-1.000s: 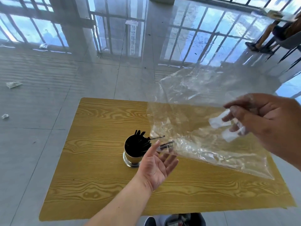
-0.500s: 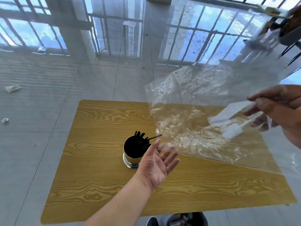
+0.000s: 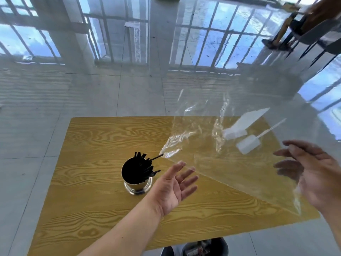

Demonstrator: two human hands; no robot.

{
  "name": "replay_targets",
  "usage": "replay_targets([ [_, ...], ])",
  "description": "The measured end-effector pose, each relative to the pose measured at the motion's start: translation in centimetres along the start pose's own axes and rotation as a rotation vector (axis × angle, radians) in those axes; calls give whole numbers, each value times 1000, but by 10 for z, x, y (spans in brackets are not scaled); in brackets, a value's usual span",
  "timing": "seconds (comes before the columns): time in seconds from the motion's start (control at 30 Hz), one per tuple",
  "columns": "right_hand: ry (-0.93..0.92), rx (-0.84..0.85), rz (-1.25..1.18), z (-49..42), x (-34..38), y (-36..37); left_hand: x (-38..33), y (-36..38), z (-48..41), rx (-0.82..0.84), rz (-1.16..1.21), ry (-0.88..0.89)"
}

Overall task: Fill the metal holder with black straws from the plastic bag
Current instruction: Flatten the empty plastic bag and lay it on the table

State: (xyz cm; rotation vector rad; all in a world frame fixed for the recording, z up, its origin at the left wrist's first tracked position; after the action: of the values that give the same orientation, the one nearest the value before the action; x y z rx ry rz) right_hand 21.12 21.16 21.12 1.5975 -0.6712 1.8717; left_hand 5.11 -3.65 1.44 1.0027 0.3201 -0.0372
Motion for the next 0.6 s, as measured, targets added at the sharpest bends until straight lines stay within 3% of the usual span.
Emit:
replay_targets([
  [0.37,367,-146,-368,7,-171,28,-9,28,-46,-189,-353,89],
  [0.6,486,-94,-566,-5,-201,38,-65,40,-67,-129,-662,118],
])
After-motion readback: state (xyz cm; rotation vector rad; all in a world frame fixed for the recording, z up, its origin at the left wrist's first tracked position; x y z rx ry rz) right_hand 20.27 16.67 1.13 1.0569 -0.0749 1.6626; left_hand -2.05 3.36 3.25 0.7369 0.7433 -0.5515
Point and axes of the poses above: each hand's wrist, its own z-axis away from the middle knuckle, its own y-axis out of the palm, x = y × z, the point moved 8 cm from there along -z, towards the middle knuckle, and after that the axes turned 5 degrees about x, right-handed, at the moved point
